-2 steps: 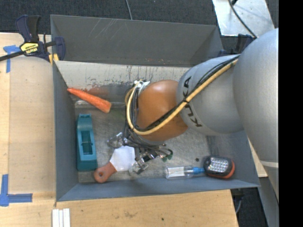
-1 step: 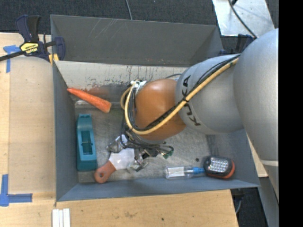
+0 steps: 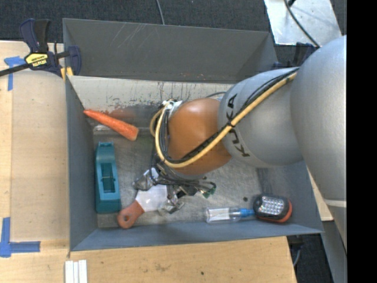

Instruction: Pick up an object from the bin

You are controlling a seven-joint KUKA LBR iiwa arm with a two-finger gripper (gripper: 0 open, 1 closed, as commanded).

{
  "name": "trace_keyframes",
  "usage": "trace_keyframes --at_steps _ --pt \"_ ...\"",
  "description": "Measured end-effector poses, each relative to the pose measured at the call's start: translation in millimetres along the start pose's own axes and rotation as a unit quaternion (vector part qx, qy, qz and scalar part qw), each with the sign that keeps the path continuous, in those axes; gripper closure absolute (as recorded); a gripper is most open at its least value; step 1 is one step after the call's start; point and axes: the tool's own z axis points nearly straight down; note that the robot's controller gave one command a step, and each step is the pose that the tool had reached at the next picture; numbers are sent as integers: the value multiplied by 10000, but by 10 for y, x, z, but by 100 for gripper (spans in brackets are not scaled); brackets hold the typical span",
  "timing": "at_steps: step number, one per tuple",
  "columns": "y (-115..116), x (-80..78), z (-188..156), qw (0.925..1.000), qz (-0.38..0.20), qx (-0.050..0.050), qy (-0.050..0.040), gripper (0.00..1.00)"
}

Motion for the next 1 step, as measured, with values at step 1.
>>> trace_keyframes --at_steps 1 --pt "4 12 -53 10000 4 -3 0 100"
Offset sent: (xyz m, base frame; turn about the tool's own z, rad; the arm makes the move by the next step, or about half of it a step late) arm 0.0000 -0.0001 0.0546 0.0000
